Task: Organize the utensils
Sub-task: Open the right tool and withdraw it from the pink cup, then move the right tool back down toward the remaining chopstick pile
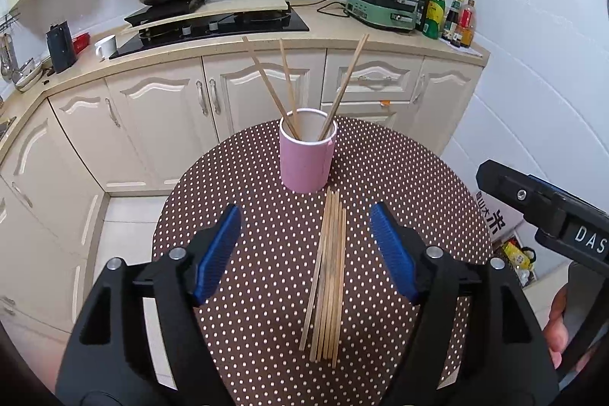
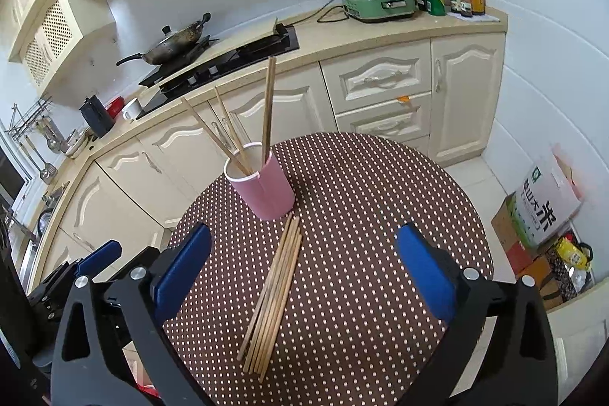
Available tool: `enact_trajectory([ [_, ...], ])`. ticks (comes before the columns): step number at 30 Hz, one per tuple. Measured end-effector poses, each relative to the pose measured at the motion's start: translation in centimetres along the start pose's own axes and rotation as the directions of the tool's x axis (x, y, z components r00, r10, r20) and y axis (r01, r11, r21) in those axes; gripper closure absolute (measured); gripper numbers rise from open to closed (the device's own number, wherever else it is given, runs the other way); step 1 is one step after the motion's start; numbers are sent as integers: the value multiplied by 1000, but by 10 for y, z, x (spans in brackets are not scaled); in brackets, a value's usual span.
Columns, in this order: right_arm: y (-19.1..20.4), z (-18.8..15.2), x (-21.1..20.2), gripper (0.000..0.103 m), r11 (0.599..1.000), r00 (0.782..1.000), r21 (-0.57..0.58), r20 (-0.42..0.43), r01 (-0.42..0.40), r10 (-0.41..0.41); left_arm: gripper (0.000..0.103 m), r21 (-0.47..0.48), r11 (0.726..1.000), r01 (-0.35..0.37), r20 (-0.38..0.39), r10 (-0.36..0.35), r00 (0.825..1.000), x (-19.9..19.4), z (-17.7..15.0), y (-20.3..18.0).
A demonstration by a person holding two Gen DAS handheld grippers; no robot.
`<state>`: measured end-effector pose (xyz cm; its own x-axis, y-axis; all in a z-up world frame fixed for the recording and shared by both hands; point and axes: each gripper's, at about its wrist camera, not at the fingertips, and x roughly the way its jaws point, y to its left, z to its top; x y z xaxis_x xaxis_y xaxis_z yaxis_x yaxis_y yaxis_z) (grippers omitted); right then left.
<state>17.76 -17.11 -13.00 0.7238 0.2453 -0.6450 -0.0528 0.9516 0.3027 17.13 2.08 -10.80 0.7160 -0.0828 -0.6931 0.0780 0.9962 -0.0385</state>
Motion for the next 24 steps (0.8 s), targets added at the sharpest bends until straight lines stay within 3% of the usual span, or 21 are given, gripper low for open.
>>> enact_trajectory([
  [11,-18,-28,6,8,998,994,36,-97,55,-51,25,25,1000,9,-93,-7,996,4,-22,-3],
  [24,-17,-51,39,8,989,969,47,-212,144,-131,24,72,994,77,-244,-58,968,48,-37,7],
])
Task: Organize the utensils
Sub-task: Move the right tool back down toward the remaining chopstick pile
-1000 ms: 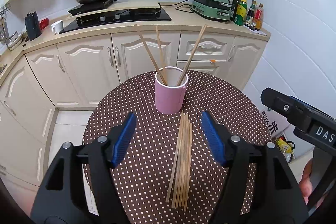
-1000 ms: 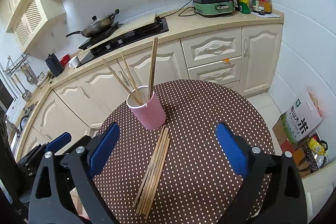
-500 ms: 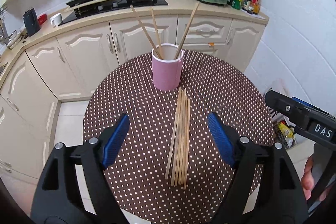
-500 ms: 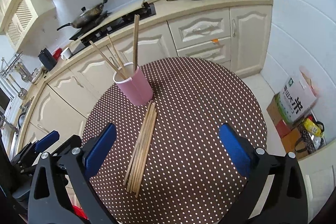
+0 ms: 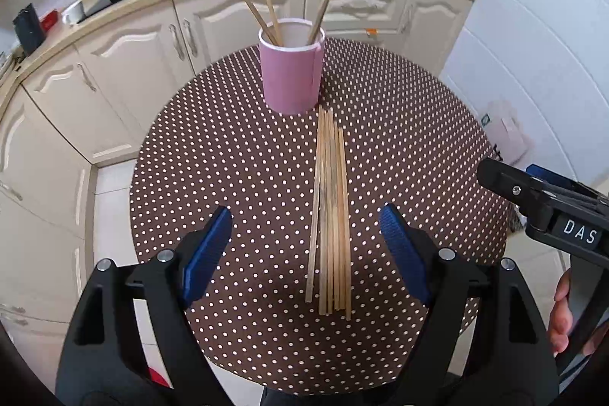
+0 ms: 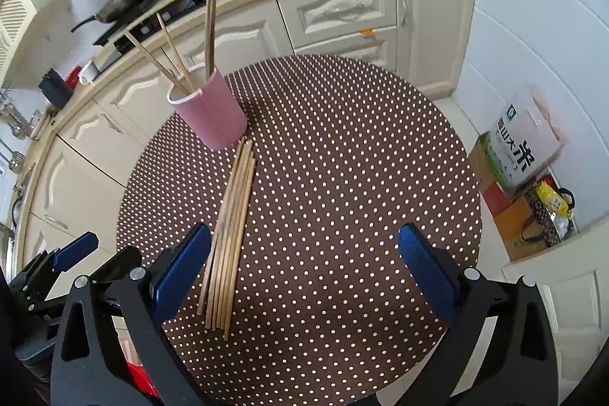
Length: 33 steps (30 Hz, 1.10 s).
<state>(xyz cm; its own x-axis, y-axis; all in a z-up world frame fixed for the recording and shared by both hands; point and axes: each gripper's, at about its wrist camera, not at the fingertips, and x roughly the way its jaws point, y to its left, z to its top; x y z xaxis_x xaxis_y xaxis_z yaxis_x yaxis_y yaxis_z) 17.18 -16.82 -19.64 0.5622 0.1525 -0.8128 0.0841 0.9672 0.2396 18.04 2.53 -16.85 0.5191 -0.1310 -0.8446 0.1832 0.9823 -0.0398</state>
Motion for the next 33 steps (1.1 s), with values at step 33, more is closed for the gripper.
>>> enact_trajectory([
  [33,59,-7,137,8,981,930,-59,-312,185,-194,24,23,992,128,-297,-116,948,114,18,70],
])
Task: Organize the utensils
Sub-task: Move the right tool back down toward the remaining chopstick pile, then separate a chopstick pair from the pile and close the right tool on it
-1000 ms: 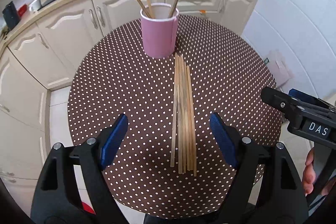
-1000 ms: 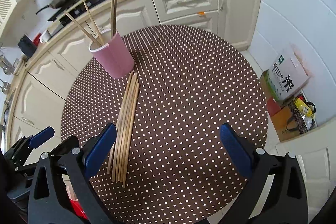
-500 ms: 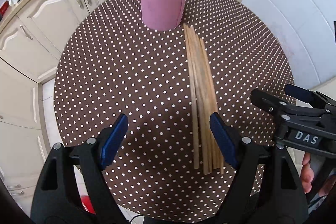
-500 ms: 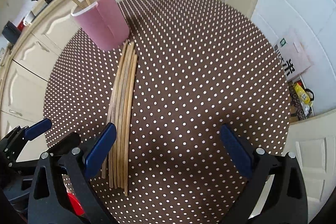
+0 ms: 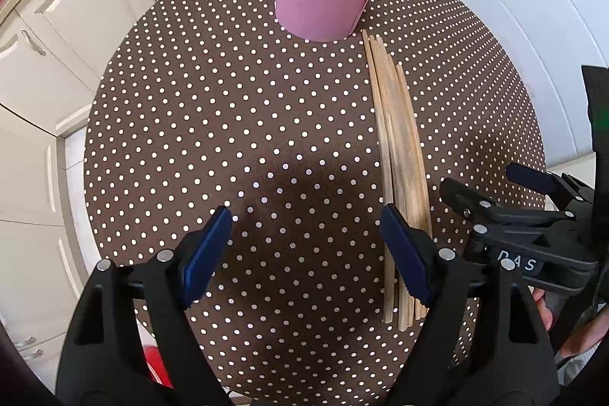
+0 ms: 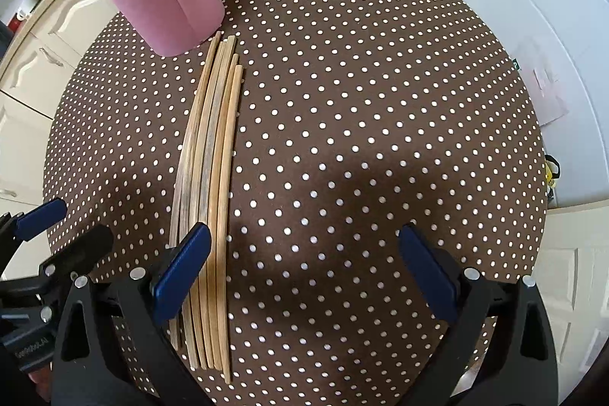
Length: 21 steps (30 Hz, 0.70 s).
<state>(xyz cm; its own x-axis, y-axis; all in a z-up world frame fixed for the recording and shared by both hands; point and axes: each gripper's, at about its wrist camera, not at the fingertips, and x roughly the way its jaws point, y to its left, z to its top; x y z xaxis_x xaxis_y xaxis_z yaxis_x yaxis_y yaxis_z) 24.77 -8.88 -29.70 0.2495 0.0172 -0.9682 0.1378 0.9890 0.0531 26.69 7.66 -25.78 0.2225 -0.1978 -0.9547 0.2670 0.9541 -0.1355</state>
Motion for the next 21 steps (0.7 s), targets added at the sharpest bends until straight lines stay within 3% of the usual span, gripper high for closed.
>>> enact_trajectory([
  [10,17,19,29,8,1000,999,2,-48,12,-12,24,17,1000,23,-40,-22,999,20,16,12],
  [13,19,24,31,9,999,998,10,-47,48,-47,24,12,1000,22,-49,-22,999,24,18,15],
  [15,21,29,38,17,999,996,20,-81,47,-46,24,9,1000,15,-54,-15,998,27,20,19],
  [19,25,37,37,25,998,996,8,-68,55,-54,24,8,1000,13,-48,-13,999,30,26,24],
  [21,32,41,35,40,999,998,0,-50,47,-47,24,6,1000,19,-46,-18,999,31,30,26],
])
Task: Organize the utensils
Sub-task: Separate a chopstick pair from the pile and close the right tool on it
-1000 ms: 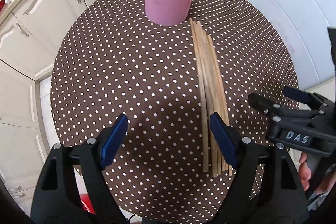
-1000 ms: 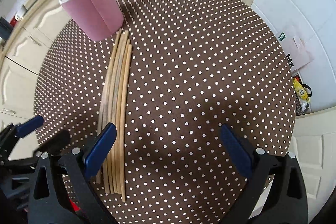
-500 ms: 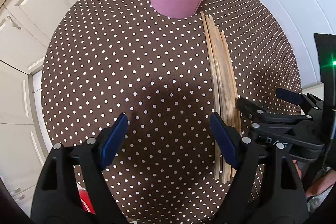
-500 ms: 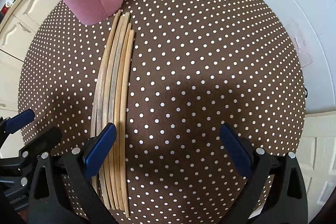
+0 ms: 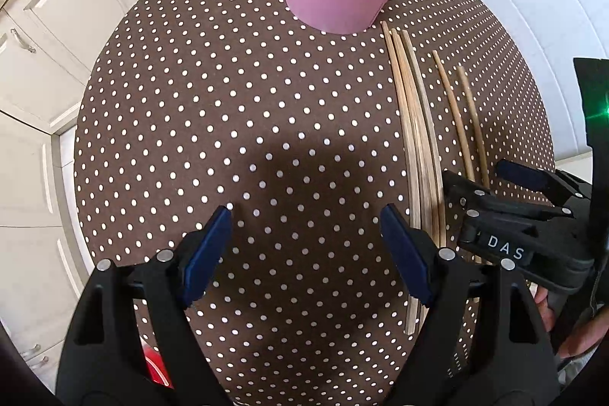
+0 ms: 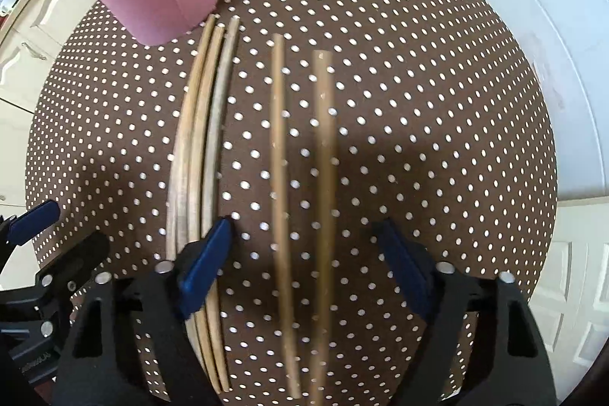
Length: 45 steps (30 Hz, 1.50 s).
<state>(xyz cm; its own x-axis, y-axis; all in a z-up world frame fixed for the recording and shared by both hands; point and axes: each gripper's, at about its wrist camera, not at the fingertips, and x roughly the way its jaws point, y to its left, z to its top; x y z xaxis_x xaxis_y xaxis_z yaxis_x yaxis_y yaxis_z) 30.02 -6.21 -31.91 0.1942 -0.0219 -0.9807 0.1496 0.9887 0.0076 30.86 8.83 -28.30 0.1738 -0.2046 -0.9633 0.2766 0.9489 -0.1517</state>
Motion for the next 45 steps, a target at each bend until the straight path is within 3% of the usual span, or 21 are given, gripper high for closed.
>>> enact_trajectory([
  [1,7,1,-3,46,1000,1000,-7,7,-4,4,24,0,1000,4,-1,-4,1000,1,2,1],
  [3,18,8,-6,73,1000,1000,-22,17,-12,13,24,0,1000,15,-4,-15,1000,2,4,3],
  [5,24,14,-7,86,1000,1000,-2,16,-12,12,24,2,1000,31,-8,-31,999,4,9,4],
  [8,19,20,-6,92,998,999,45,18,-41,41,24,13,999,43,-8,-43,999,7,13,2],
  [16,-39,15,-11,94,974,986,154,47,-168,163,24,31,995,95,-22,-94,995,13,15,-23],
  [23,-72,9,-14,94,959,978,196,40,-207,203,24,43,996,79,-27,-78,997,27,29,-53],
  [28,-67,-15,-14,94,951,971,197,41,-237,234,24,48,998,27,-41,-25,999,47,46,-76],
  [36,-76,-23,-17,94,935,956,200,35,-291,290,23,8,996,-92,-63,92,994,79,82,-104],
  [45,-85,-24,-19,94,922,947,218,24,-319,322,18,-73,989,-130,-99,122,988,92,94,-104],
])
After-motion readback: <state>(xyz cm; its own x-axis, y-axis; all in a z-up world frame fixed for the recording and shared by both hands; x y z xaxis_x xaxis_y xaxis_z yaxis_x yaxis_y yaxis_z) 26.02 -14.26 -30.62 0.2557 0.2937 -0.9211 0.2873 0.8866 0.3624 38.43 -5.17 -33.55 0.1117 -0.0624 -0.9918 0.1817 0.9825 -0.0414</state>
